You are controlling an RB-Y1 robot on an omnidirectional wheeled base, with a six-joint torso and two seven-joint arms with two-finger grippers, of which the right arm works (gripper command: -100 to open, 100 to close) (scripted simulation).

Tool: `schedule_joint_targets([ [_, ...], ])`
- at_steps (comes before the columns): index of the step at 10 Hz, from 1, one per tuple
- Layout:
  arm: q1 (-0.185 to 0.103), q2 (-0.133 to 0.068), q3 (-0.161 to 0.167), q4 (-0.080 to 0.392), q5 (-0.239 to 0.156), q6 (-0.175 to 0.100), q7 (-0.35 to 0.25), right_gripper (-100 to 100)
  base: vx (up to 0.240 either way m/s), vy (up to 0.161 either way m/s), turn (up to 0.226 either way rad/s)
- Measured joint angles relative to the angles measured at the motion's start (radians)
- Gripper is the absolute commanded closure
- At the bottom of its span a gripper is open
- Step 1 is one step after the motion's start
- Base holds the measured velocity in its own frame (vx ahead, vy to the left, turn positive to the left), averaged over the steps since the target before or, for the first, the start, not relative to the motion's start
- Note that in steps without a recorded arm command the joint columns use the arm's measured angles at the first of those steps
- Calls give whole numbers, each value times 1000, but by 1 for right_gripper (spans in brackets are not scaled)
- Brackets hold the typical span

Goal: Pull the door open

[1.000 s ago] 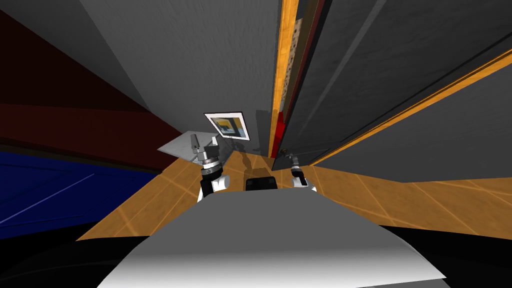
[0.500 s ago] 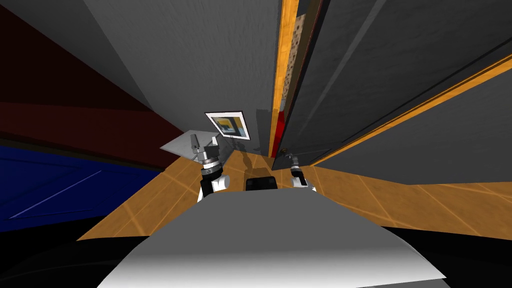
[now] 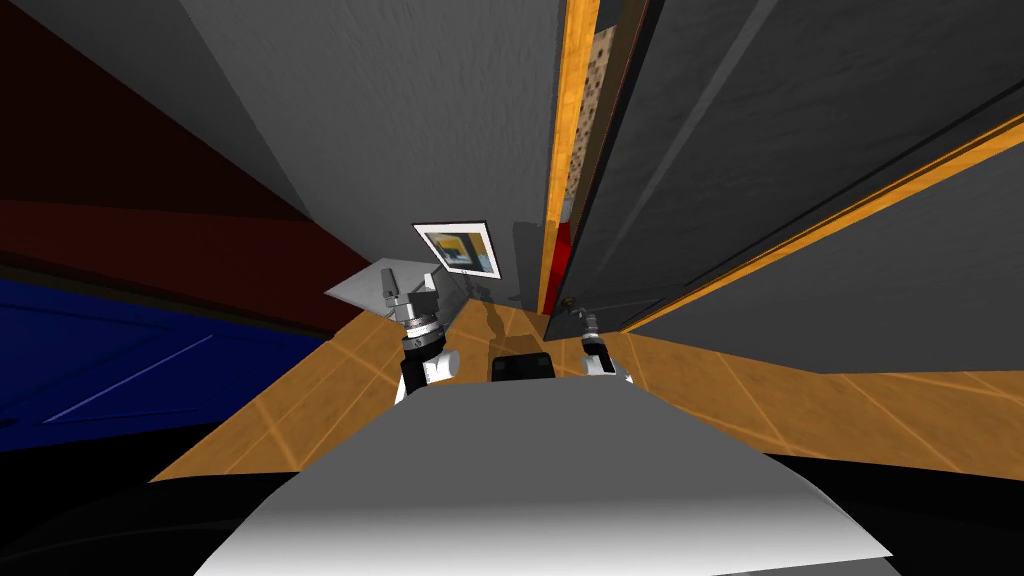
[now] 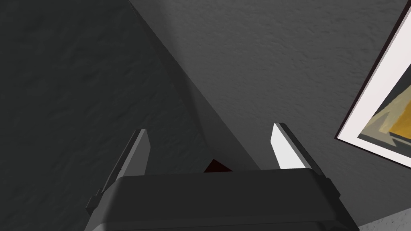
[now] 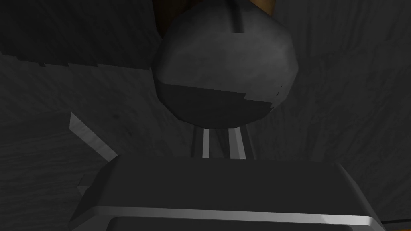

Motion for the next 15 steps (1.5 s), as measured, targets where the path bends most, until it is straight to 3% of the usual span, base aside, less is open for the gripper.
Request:
schedule_joint_targets([
  [2, -4, 1, 10, 7, -21, 0, -28, 100, -37, -15, 30],
  [3, 2, 6, 10, -18, -24, 21, -25, -100, -26, -54, 38],
  [5, 0, -11, -2, -17, -56, 17, -65, -100, -59, -65, 78],
  [8, 17, -17, 0, -25, -78, 10, -104, -100, -48, -9, 35],
  [10, 31, -20, 1, -56, -95, 32, -124, -100, -12, -8, 8],
  [14, 9, -27, 6, -12, -96, 6, -142, -100, 4, 6, 2],
  [15, 12, -26, 3, -26, -98, 19, -138, -100, 3, -8, -8],
])
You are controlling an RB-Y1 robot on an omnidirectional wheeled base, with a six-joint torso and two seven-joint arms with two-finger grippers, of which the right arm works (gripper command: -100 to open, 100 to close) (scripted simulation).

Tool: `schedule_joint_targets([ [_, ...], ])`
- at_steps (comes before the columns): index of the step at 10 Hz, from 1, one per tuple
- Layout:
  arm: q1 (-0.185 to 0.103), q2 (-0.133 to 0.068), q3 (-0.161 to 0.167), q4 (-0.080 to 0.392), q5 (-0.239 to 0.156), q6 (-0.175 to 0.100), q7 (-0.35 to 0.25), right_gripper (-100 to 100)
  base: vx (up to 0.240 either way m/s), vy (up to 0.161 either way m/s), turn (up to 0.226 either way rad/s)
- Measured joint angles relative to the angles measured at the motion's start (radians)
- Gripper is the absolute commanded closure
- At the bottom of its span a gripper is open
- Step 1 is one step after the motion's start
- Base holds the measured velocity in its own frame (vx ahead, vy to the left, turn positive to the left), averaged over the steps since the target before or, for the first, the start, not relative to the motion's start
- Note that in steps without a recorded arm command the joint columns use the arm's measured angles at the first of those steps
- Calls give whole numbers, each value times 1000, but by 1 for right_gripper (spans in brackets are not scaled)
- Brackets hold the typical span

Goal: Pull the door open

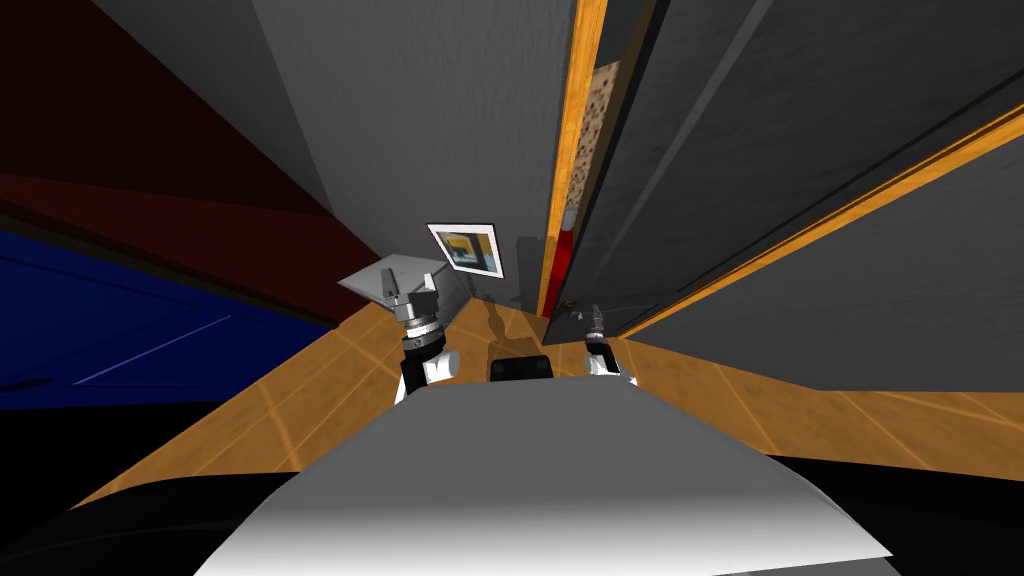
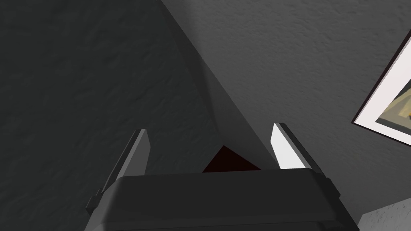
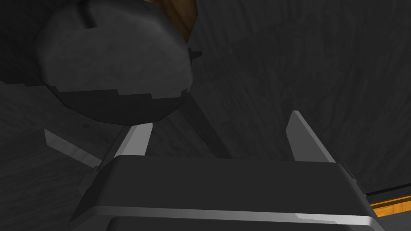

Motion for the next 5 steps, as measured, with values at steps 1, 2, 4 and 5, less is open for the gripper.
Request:
schedule_joint_targets([
  [1, -2, 5, 0, 4, 1, -3, 4, -100, 8, -13, 9],
  [2, -8, 9, 2, 18, 3, -13, 6, -100, -6, -3, 6],
  [4, -17, -1, 2, 38, -7, -24, -17, -100, -43, -32, 51],
  [5, -12, -6, 1, 31, -18, -20, -38, -100, -56, -18, 62],
])
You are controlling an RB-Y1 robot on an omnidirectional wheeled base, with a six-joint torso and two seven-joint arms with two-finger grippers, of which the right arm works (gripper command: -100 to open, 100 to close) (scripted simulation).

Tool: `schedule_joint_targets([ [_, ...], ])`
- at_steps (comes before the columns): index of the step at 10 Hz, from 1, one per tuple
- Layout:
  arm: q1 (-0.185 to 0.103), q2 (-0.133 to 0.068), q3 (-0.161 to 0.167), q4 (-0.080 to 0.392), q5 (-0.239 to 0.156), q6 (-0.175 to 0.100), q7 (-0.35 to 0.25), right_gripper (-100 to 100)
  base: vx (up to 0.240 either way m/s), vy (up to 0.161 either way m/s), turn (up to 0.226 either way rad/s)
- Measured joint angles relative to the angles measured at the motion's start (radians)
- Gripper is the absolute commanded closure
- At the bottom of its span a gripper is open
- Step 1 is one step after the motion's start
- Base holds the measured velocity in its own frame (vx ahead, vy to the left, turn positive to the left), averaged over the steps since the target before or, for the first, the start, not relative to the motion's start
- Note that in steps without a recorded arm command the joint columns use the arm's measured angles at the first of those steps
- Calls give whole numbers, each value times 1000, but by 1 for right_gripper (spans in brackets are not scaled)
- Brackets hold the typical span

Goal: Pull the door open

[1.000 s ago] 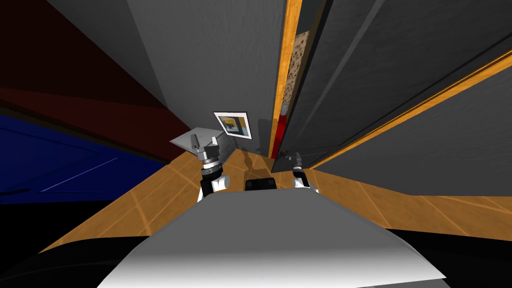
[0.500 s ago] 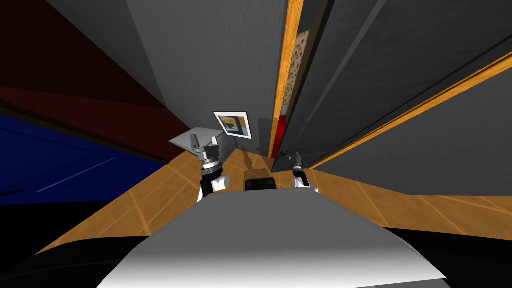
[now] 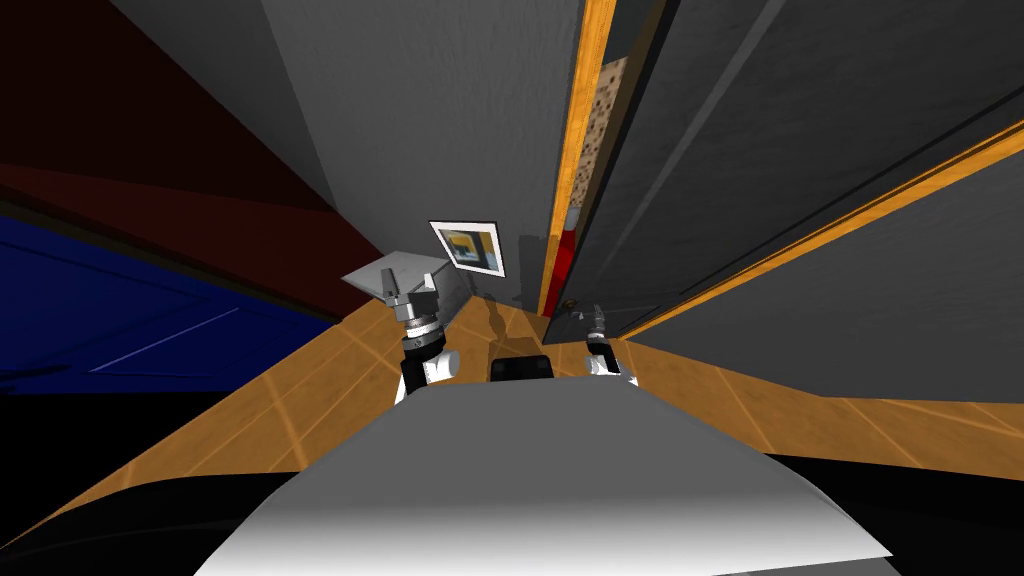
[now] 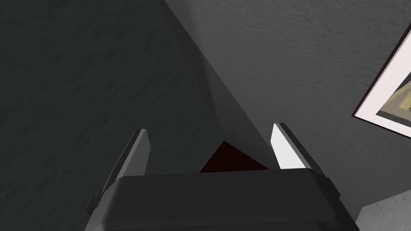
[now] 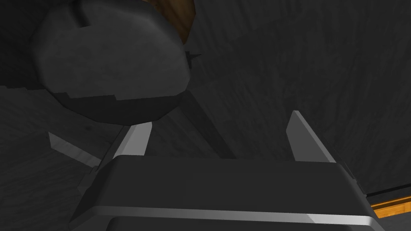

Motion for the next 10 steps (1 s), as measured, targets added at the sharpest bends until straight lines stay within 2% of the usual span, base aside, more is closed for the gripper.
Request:
schedule_joint_targets([
  [2, 5, -4, 5, -12, -22, 5, -44, -100, -60, -12, 53],
  [3, -4, -8, 9, 5, -26, 0, -65, -100, -39, -3, 47],
  [5, 15, -10, 17, -13, -47, 0, -107, -100, -58, -20, 56],
  [7, -8, -11, 28, 31, -60, -21, -155, -100, -52, -25, 49],
  [8, 14, -7, 27, -9, -68, -7, -159, -100, -19, -2, 6],
  [10, 23, -9, 33, -14, -77, -7, -180, -100, -40, 1, 49],
])
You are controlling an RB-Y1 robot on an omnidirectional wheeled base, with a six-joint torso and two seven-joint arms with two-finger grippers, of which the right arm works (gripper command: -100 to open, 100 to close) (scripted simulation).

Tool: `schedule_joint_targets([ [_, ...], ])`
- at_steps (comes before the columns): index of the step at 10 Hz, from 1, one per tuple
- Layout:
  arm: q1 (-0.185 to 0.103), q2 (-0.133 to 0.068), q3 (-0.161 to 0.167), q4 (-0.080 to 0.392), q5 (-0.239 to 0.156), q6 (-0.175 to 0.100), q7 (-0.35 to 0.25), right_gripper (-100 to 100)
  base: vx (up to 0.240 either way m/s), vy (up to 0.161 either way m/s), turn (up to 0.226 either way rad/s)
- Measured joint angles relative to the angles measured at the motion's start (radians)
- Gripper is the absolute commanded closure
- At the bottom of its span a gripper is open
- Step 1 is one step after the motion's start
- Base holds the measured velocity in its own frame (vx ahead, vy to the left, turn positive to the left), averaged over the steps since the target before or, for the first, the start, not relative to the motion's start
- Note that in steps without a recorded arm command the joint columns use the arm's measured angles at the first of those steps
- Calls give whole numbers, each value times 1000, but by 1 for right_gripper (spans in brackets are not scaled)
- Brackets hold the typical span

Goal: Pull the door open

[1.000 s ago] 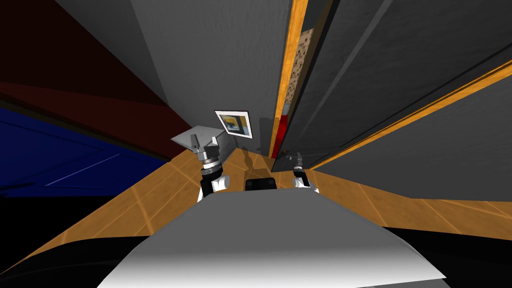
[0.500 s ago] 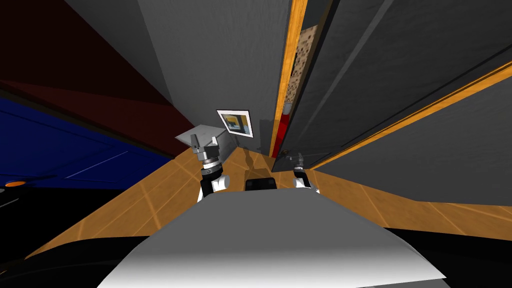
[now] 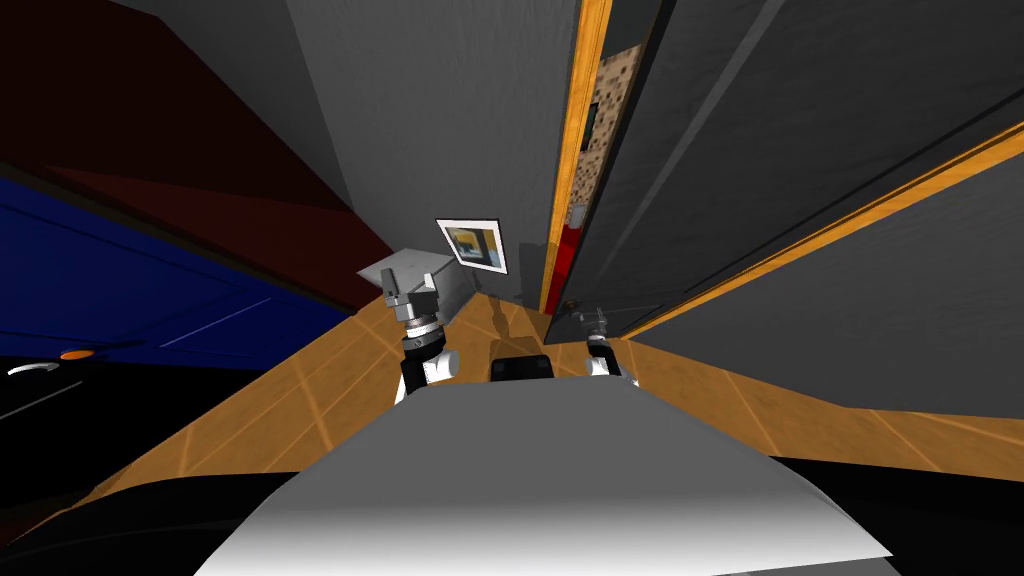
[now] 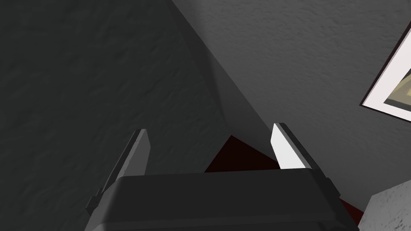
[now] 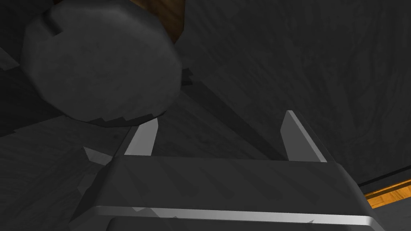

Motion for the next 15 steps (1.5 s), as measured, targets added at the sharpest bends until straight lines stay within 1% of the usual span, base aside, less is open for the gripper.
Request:
schedule_joint_targets([
  [1, 9, -4, 0, -19, -7, 13, -14, -100, -15, -6, 1],
  [2, 11, -4, 1, -24, -9, 18, -18, -100, -6, 9, 10],
  [3, 1, -6, 4, -4, -8, 9, -26, -100, -29, -5, 55],
  [4, 9, -8, 7, -12, -18, 10, -43, -100, -36, -18, 37],
  [5, 12, -5, 9, -21, -24, 16, -53, -100, -25, -18, 11],
  [6, 1, 1, 12, -6, -24, 14, -56, -100, -1, -9, 5],
  [7, -4, -2, 16, 9, -23, 4, -64, -100, -21, -8, 77],
  [8, -7, -2, 20, 13, -33, 4, -82, -100, -31, -12, 46],
  [9, -1, -3, 23, 7, -38, 5, -96, -100, -67, -20, 94],
  [10, -11, -6, 31, 19, -49, 4, -123, -100, -60, -7, 33],
  [11, -6, -4, 31, 4, -57, 16, -134, -100, -22, -1, -1],
  [12, 0, -4, 33, -4, -59, 19, -138, -100, 9, -9, -24],
  [13, 12, -5, 34, -16, -59, 21, -140, -100, -27, -25, 69],
  [14, -3, -5, 42, 13, -67, 10, -164, -100, -49, -21, 81],
  [15, -19, -6, 50, 45, -70, -6, -189, -100, -27, -7, 16],
])
